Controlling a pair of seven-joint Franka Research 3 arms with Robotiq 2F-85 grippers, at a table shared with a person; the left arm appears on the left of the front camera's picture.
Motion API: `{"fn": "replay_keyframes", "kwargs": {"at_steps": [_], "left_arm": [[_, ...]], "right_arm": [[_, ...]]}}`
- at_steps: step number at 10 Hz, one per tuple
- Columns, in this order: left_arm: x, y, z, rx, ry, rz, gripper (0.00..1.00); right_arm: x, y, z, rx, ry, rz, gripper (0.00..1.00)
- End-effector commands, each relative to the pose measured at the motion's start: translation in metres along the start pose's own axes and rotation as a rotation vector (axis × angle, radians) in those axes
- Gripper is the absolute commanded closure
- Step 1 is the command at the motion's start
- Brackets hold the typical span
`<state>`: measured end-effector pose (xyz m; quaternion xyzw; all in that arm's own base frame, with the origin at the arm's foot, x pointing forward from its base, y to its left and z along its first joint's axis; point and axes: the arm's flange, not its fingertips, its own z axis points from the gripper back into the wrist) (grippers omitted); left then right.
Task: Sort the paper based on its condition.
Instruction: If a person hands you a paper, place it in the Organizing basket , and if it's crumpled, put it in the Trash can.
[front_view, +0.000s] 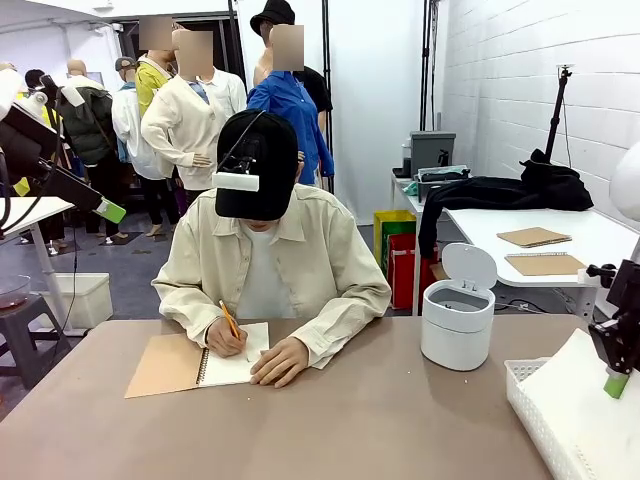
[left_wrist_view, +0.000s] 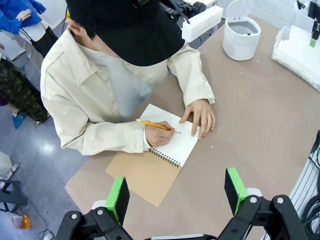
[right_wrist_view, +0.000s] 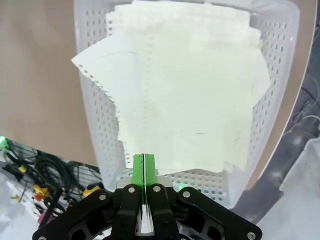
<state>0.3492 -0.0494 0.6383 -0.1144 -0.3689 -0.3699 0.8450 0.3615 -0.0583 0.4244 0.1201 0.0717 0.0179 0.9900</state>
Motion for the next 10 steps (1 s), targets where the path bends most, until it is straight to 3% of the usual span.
{"fn": "replay_keyframes", "kwargs": {"at_steps": [1,5,10], "left_arm": [[0.0,0.0,0.0,0.0,0.0,0.002,0.0],[0.0,0.0,0.0,0.0,0.0,0.002,0.0],[0.0,0.0,0.0,0.0,0.0,0.002,0.0]], "right_arm": [[0.011,-0.014,-0.009,-0.031,-0.049,-0.007,1.0],[0.025,-0.02,-0.052,0.029,-0.166,-0.032,1.0],[0.025,-0.018,-0.065,-0.007,-0.172,0.028,1.0]]}}
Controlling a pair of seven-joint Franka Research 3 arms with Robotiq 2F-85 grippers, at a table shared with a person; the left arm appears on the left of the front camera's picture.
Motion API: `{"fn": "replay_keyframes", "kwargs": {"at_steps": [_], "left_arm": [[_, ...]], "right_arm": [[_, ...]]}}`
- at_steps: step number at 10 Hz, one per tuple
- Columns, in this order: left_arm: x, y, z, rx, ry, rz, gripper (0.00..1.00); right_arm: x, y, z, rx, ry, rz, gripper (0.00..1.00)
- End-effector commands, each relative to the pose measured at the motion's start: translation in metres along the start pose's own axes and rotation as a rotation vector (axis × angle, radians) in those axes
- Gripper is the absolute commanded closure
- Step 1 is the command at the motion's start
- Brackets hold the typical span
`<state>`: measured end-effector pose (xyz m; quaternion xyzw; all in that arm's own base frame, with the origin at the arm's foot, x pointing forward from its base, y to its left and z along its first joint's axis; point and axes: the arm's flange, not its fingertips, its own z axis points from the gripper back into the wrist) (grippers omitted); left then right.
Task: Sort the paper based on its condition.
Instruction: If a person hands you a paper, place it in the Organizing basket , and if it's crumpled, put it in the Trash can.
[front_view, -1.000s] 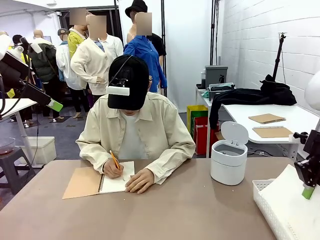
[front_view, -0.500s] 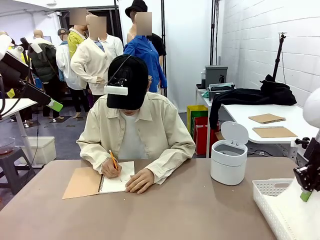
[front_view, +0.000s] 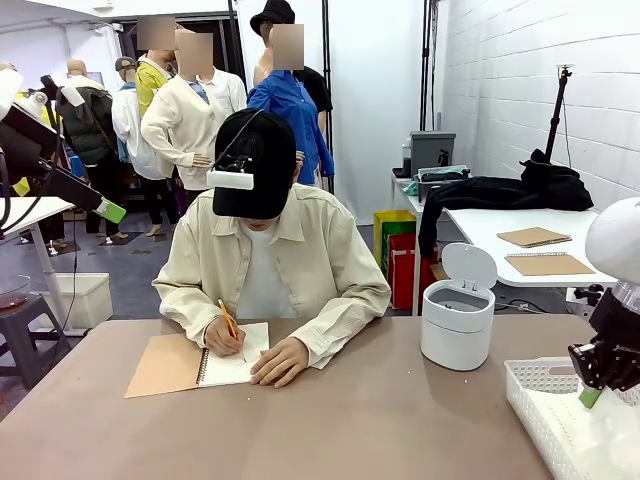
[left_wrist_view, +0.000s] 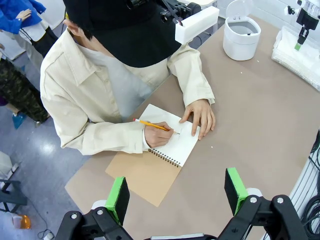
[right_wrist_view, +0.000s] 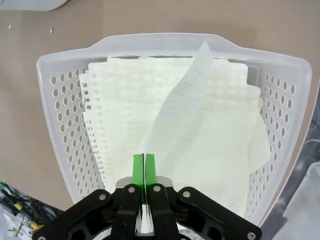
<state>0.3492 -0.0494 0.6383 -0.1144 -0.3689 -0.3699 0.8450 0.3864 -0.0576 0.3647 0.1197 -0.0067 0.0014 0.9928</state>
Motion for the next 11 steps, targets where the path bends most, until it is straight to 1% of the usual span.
{"fn": "replay_keyframes", "kwargs": {"at_steps": [1,2,3,4,5,6,8,9,11], "left_arm": [[0.0,0.0,0.0,0.0,0.0,0.002,0.0],[0.0,0.0,0.0,0.0,0.0,0.002,0.0],[0.0,0.0,0.0,0.0,0.0,0.002,0.0],[0.0,0.0,0.0,0.0,0.0,0.002,0.0],[0.0,0.0,0.0,0.0,0.0,0.002,0.0],[0.0,0.0,0.0,0.0,0.0,0.002,0.0],[0.0,0.0,0.0,0.0,0.0,0.002,0.0],[0.0,0.0,0.0,0.0,0.0,0.002,0.0],[0.0,0.0,0.0,0.0,0.0,0.002,0.0]], "right_arm": [[-0.014,-0.002,-0.009,0.015,-0.054,0.115,1.0],[-0.023,0.002,-0.009,0.042,-0.064,0.203,1.0],[-0.032,0.004,-0.01,0.036,-0.054,0.261,1.0],[-0.042,0.005,-0.012,0.033,-0.017,0.277,1.0],[-0.052,0.003,-0.009,0.087,-0.02,0.288,1.0],[-0.057,0.002,-0.007,0.127,-0.045,0.306,1.0],[-0.058,0.006,-0.009,0.189,-0.052,0.351,1.0],[-0.06,0.012,-0.008,0.212,-0.074,0.374,1.0],[-0.062,0.017,-0.005,0.237,-0.083,0.402,1.0]]}}
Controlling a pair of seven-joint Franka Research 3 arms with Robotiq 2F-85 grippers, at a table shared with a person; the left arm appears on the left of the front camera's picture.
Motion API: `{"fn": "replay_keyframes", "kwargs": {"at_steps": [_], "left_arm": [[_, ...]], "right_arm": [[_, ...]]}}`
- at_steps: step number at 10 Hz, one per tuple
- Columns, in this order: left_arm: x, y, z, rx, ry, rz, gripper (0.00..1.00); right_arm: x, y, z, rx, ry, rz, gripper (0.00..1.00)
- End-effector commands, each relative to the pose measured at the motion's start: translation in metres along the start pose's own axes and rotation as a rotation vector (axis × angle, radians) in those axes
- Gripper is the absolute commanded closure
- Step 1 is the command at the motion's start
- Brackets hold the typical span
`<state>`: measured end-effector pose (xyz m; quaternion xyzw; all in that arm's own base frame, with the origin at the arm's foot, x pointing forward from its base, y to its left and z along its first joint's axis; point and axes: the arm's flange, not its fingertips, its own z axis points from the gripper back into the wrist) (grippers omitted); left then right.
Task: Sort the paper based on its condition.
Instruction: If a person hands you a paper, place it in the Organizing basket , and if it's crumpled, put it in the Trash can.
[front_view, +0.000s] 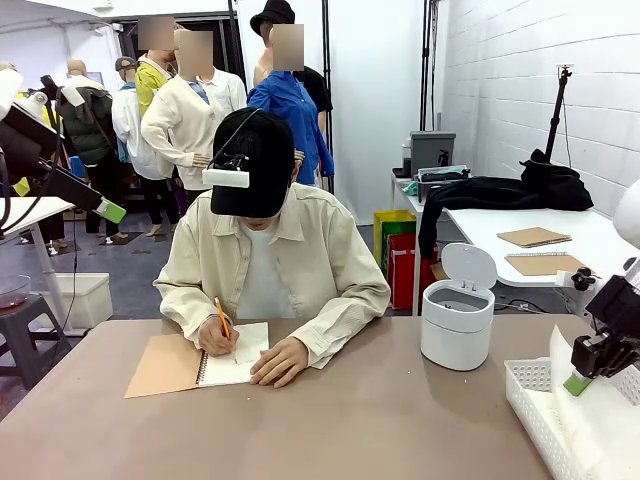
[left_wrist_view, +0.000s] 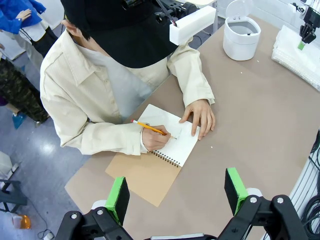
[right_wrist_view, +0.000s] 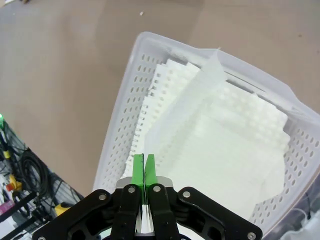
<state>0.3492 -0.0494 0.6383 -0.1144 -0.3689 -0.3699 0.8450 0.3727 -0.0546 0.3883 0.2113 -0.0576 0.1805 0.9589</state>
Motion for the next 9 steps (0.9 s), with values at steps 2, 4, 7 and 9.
{"fn": "replay_keyframes", "kwargs": {"at_steps": [2,4,7,9], "left_arm": [[0.0,0.0,0.0,0.0,0.0,0.002,0.0],[0.0,0.0,0.0,0.0,0.0,0.002,0.0],[0.0,0.0,0.0,0.0,0.0,0.002,0.0],[0.0,0.0,0.0,0.0,0.0,0.002,0.0]], "right_arm": [[-0.045,0.019,-0.025,0.084,-0.029,0.035,1.0],[-0.048,0.024,-0.024,0.093,-0.03,0.045,1.0],[-0.053,0.004,-0.026,0.127,-0.013,-0.109,1.0],[-0.007,0.002,0.002,0.063,0.003,0.007,1.0]]}}
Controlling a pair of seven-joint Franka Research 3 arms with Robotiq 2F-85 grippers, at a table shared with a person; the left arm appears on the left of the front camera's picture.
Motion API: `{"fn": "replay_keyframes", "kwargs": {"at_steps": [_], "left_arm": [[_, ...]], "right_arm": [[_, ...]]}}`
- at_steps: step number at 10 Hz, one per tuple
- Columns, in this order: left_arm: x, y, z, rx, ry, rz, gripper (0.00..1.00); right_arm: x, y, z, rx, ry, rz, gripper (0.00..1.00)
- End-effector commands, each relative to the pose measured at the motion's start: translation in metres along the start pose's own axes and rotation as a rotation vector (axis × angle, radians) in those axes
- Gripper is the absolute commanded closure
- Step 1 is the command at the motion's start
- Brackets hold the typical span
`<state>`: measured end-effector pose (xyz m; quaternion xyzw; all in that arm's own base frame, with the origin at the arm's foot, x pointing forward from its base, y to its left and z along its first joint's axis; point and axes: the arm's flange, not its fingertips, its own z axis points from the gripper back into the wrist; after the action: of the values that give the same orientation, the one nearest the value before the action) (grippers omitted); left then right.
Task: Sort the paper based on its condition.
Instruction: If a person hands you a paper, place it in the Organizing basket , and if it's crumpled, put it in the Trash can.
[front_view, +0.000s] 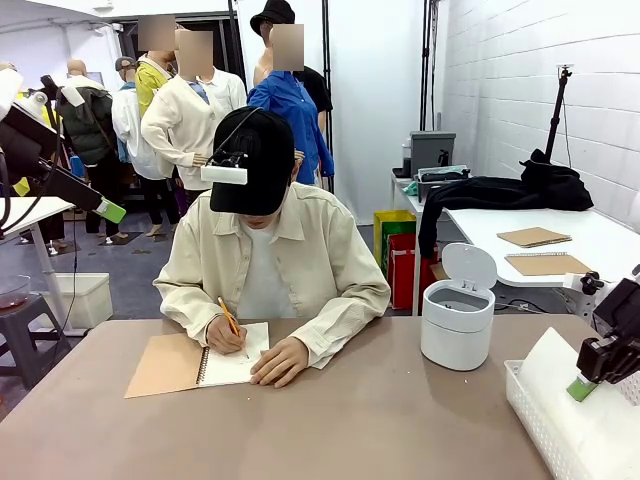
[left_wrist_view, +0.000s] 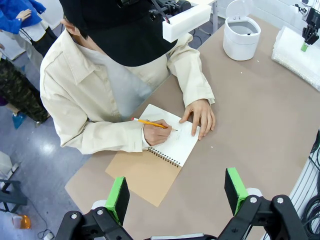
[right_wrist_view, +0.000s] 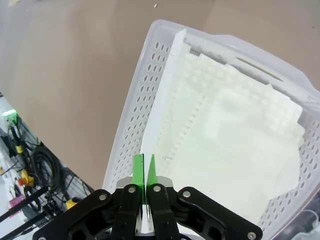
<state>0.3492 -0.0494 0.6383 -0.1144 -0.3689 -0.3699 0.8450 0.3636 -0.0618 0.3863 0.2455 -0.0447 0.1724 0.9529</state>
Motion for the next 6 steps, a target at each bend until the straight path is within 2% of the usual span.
{"fn": "replay_keyframes", "kwargs": {"at_steps": [1,4,6], "left_arm": [[-0.0004,-0.0002,-0.0001,0.0,0.0,0.002,0.0],[-0.0004,-0.0002,-0.0001,0.0,0.0,0.002,0.0],[-0.0004,-0.0002,-0.0001,0.0,0.0,0.002,0.0]], "right_arm": [[0.004,0.0055,-0.0001,-0.009,-0.004,0.03,1.0],[0.004,0.0055,-0.0001,-0.009,-0.004,0.03,1.0],[-0.0018,0.0018,0.0032,-0.033,0.026,0.0,0.62]]}}
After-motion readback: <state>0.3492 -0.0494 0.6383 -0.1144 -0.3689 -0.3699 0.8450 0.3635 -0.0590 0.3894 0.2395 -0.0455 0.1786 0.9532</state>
